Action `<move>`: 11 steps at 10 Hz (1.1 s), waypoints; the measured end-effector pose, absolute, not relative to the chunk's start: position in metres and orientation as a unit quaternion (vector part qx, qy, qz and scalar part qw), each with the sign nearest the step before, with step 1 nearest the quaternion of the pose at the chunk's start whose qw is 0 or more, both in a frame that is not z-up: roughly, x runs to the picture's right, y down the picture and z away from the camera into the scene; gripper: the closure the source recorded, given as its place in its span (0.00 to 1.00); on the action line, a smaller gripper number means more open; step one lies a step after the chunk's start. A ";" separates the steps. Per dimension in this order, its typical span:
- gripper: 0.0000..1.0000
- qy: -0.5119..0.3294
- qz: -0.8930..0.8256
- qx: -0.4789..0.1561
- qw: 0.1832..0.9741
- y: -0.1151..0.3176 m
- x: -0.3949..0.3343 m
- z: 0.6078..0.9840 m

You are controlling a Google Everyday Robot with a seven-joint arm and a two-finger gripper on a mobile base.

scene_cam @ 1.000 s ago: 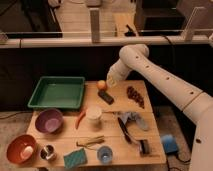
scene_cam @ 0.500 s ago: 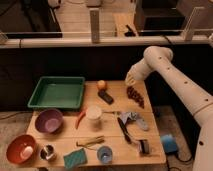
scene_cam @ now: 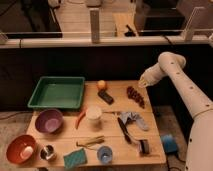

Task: Place grapes in red bowl

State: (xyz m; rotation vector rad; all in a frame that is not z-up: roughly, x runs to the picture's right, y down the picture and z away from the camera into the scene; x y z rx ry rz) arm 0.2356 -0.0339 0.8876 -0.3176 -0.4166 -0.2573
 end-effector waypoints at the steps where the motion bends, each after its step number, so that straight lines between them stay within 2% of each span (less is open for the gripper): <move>1: 0.20 -0.200 -0.122 -0.160 0.959 -0.032 0.234 0.894; 11: 0.20 -0.159 -0.057 -0.190 0.967 -0.025 0.214 0.925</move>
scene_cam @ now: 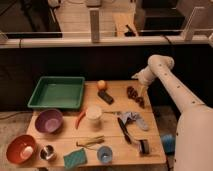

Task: Place grapes in red bowl

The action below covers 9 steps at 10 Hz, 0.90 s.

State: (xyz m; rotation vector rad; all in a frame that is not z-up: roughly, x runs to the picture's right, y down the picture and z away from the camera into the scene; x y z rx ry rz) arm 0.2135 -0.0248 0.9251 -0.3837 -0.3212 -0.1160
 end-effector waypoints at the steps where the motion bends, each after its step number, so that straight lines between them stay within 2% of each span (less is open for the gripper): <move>1: 0.20 -0.152 -0.033 -0.197 0.968 -0.018 0.215 0.930; 9: 0.20 -0.139 0.027 -0.250 0.958 0.027 0.199 0.962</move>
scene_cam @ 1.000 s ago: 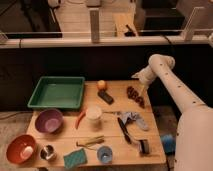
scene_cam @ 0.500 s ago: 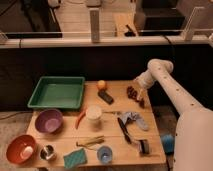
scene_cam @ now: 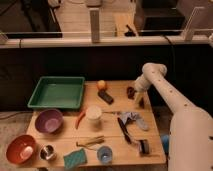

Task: Place grapes in red bowl

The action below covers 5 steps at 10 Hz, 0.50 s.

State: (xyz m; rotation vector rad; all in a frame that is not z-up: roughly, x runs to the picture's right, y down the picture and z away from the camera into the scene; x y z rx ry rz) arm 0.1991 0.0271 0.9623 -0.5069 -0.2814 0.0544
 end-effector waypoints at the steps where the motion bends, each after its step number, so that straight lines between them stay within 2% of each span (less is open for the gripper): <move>1: 0.20 -0.133 0.036 -0.248 0.959 0.025 0.203 0.963; 5: 0.20 -0.118 0.060 -0.250 0.959 0.022 0.215 0.965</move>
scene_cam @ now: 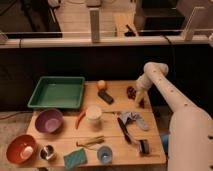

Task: Place grapes in red bowl

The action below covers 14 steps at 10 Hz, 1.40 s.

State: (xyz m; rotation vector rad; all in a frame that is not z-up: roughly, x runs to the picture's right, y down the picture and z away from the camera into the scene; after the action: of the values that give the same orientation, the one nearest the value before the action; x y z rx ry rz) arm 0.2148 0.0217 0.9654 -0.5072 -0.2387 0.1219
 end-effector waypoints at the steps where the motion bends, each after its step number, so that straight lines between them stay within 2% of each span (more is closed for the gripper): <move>1: 0.20 -0.116 0.063 -0.252 0.959 0.024 0.215 0.968; 3: 0.20 -0.107 0.073 -0.259 0.957 0.035 0.216 0.982; 4: 0.23 -0.106 0.077 -0.258 0.957 0.038 0.217 0.987; 5: 0.30 -0.106 0.078 -0.256 0.958 0.039 0.218 0.989; 11: 0.92 -0.108 0.068 -0.244 0.961 0.033 0.220 0.991; 12: 0.98 -0.108 0.066 -0.239 0.963 0.031 0.221 0.990; 14: 1.00 -0.110 0.055 -0.218 0.968 0.022 0.218 0.982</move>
State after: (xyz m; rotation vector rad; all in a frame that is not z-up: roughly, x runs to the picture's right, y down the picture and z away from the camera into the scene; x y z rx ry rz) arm 0.2180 0.0220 0.9818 -0.4408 -0.2230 0.1116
